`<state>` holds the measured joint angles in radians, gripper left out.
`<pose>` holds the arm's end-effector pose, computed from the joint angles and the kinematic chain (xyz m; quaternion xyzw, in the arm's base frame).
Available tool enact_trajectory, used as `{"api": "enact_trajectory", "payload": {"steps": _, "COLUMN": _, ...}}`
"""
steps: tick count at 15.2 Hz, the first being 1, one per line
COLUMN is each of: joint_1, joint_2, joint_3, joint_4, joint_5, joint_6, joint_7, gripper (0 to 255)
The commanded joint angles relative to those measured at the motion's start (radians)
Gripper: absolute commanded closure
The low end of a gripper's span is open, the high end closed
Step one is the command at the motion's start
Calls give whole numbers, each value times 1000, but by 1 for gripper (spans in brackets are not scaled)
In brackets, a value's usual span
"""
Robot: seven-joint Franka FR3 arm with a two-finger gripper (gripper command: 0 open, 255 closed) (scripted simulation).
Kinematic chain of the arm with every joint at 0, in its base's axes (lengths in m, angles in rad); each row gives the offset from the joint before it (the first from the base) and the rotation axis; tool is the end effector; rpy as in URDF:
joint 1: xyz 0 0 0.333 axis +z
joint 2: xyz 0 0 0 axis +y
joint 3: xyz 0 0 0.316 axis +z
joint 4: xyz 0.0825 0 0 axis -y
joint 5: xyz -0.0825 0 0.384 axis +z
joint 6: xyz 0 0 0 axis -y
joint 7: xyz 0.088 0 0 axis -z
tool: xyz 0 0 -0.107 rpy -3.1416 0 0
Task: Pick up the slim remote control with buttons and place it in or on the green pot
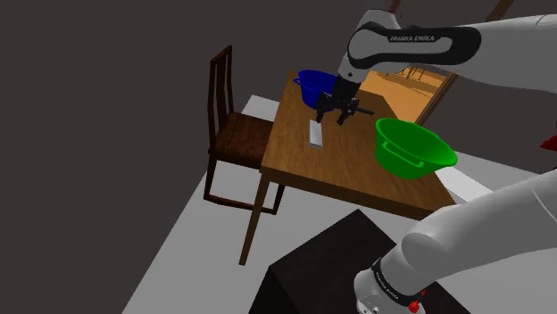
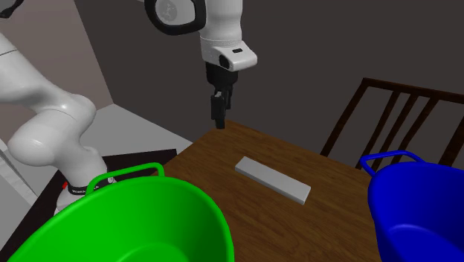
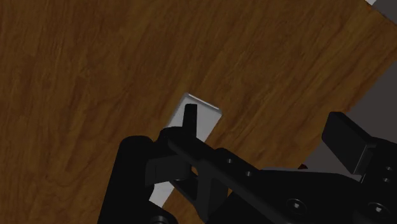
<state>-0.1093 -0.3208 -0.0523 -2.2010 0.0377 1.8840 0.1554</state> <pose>0.4522 -0.0727 0.5138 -0.9864 0.1622 -0.0017 0.0262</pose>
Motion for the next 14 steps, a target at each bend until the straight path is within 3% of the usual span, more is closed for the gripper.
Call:
{"api": "enact_trajectory", "payload": {"steps": 1, "joint_1": -13, "joint_2": 72, "joint_3": -7, "joint_4": 27, "joint_5": -8, "joint_6": 45, "joint_7": 18, "gripper": 0}}
{"api": "enact_trajectory", "payload": {"steps": 14, "joint_1": -78, "joint_2": 488, "joint_3": -65, "joint_4": 304, "joint_5": -38, "joint_6": 182, "joint_7": 130, "gripper": 0}}
